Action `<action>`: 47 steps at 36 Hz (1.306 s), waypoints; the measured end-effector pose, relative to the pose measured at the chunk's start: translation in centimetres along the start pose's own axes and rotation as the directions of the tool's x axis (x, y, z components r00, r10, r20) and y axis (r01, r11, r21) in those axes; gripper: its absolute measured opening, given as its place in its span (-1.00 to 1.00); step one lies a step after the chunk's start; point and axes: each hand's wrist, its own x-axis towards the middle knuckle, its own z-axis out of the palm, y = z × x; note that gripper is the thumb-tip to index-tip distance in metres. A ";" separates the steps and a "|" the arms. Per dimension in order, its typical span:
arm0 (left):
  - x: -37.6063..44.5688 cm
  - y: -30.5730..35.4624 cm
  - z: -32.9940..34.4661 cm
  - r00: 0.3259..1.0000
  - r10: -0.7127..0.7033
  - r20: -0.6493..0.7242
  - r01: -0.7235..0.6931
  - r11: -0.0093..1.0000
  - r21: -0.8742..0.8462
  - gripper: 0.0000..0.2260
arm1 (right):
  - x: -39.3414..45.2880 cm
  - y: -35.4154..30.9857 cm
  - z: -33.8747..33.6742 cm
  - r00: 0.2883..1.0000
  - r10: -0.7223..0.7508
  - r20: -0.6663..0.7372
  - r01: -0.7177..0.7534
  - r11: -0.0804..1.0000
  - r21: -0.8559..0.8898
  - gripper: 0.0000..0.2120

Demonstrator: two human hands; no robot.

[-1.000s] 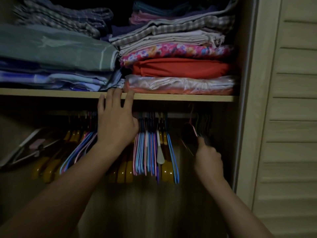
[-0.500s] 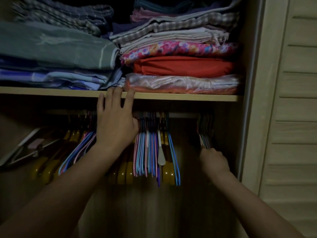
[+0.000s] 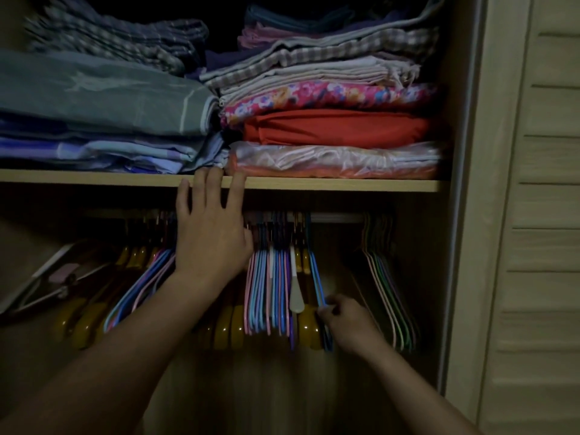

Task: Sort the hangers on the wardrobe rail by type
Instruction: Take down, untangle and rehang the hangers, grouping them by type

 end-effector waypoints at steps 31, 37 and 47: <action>-0.1 -0.1 0.1 1.000 0.004 0.011 -0.004 1.000 0.004 -0.17 | -1.2 -2.0 -3.4 0.729 -0.288 -0.621 0.335 0.941 -0.044 -0.81; 0.0 -0.2 0.1 1.000 0.007 0.008 -0.007 1.000 -0.003 -0.18 | -1.6 -1.0 -3.7 0.734 -0.221 -0.642 0.227 0.971 -0.075 -0.79; 0.0 0.0 0.3 1.000 -0.004 0.000 0.004 1.000 -0.008 -0.17 | -1.8 2.7 -2.6 0.753 -0.188 -0.631 0.060 0.974 -0.220 -0.72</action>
